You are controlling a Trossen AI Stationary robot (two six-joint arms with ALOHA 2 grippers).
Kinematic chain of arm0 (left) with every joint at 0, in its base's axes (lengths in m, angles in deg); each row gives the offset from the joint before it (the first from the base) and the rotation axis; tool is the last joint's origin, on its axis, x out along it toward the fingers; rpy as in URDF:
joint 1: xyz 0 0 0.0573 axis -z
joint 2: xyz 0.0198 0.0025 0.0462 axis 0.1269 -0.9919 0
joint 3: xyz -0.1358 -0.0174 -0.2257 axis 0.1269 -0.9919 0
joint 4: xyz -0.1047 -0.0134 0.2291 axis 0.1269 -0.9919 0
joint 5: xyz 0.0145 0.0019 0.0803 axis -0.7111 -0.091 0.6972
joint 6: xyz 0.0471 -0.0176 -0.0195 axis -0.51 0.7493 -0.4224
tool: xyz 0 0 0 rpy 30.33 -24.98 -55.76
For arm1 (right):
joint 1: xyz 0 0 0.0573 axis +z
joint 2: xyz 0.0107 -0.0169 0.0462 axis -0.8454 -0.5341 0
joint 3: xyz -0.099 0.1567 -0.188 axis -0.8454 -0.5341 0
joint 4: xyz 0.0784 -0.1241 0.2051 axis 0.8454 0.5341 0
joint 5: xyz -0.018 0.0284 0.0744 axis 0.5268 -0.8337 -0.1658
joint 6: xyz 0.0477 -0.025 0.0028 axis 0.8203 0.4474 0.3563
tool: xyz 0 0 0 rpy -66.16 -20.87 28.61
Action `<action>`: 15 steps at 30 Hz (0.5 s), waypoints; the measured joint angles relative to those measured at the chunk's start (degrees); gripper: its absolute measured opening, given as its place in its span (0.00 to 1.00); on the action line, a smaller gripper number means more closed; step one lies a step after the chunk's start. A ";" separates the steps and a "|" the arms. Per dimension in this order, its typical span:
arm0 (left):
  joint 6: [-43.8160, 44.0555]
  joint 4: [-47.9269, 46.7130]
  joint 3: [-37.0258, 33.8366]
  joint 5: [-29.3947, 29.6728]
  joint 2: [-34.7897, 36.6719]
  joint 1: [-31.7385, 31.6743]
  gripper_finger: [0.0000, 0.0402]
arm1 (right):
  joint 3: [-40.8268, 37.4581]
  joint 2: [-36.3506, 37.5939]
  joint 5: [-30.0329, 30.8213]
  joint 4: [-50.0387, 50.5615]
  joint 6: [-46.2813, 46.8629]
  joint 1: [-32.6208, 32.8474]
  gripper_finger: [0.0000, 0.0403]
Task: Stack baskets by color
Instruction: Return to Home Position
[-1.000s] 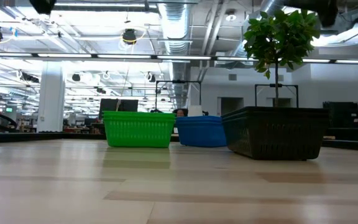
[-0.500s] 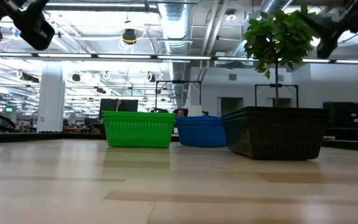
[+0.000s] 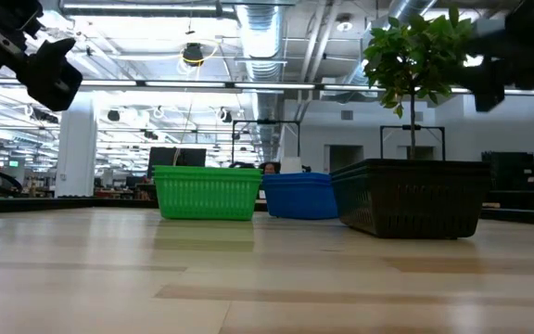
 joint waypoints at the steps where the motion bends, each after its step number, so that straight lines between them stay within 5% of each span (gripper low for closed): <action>1: -1.19 -0.05 0.00 0.00 0.04 0.00 0.62 | 0.00 0.00 0.93 2.18 0.31 0.00 0.64; 11: -4.60 0.10 -0.07 0.40 0.04 0.00 0.62 | 0.00 0.00 3.22 13.70 7.16 -1.09 0.64; 15: 2.04 -0.24 -0.07 -1.53 0.02 0.26 0.62 | 0.02 -0.02 3.20 16.01 9.08 -1.07 0.64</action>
